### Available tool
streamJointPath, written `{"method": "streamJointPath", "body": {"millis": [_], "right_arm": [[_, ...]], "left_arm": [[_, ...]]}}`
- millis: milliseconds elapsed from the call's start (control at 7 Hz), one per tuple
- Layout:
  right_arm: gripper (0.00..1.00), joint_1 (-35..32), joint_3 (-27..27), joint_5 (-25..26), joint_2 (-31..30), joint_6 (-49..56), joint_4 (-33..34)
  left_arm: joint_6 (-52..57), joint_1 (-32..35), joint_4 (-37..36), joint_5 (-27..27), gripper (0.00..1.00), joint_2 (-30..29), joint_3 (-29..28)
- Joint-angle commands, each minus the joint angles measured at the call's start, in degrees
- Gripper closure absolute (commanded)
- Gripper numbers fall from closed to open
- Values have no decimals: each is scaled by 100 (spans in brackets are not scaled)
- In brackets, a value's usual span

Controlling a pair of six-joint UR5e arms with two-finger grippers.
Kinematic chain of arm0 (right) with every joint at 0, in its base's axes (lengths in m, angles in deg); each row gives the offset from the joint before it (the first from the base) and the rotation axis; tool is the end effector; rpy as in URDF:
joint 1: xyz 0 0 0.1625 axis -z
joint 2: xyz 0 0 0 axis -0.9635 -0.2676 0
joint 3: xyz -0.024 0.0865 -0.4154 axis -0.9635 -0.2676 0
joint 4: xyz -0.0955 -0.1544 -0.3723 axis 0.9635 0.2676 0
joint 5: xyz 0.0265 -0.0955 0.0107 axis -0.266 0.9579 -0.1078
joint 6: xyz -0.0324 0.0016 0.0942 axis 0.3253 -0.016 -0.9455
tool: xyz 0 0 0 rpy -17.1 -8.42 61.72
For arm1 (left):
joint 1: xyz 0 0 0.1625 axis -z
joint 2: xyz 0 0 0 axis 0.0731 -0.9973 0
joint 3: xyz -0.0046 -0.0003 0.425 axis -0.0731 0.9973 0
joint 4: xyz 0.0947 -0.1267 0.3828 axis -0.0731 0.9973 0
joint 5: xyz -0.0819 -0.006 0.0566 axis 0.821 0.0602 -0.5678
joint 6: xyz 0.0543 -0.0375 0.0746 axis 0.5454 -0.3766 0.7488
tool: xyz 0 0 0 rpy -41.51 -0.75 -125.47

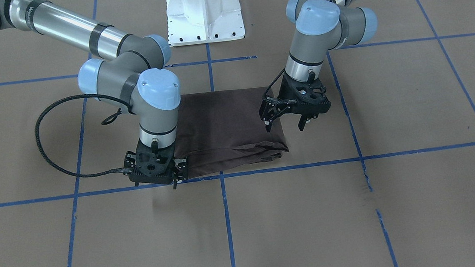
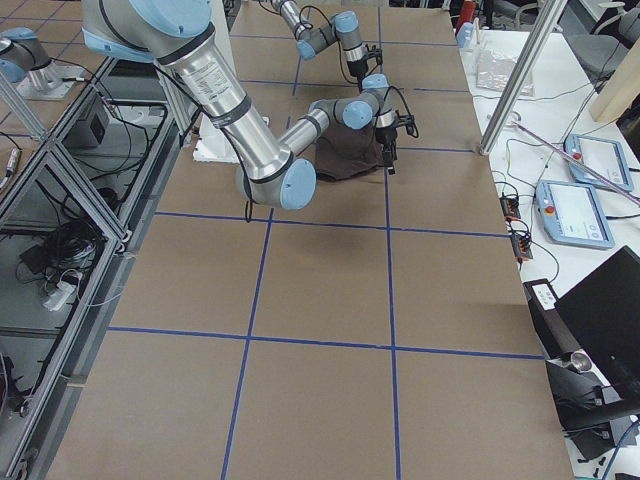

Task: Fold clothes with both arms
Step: 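Lift the right gripper away from the shirt while the left gripper holds still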

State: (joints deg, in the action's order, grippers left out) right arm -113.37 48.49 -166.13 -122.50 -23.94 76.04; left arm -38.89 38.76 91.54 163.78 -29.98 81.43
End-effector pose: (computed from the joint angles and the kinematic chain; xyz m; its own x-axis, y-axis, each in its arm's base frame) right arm -0.5164 -0.5786 0.2619 0.8056 0.1676 0.5683 -0.3130 0.9348 0.1680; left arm 0.4846 -0.4782 0.2826 0.5673 -0.0014 -0.8235 0.2926 0.9351 0.2000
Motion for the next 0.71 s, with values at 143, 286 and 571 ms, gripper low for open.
{"method": "streamJointPath", "body": {"millis": [143, 286, 571], "right_arm": [[0, -312, 590, -562, -109, 136, 26], [0, -312, 591, -562, -144, 136, 26], [0, -303, 591, -545, -162, 154, 17]], "left_arm": [[-266, -310, -39, -411, 0, -395, -598], [-266, -345, -65, -428, 0, -421, -712], [-248, -372, -74, -411, 0, -631, -983]]}}
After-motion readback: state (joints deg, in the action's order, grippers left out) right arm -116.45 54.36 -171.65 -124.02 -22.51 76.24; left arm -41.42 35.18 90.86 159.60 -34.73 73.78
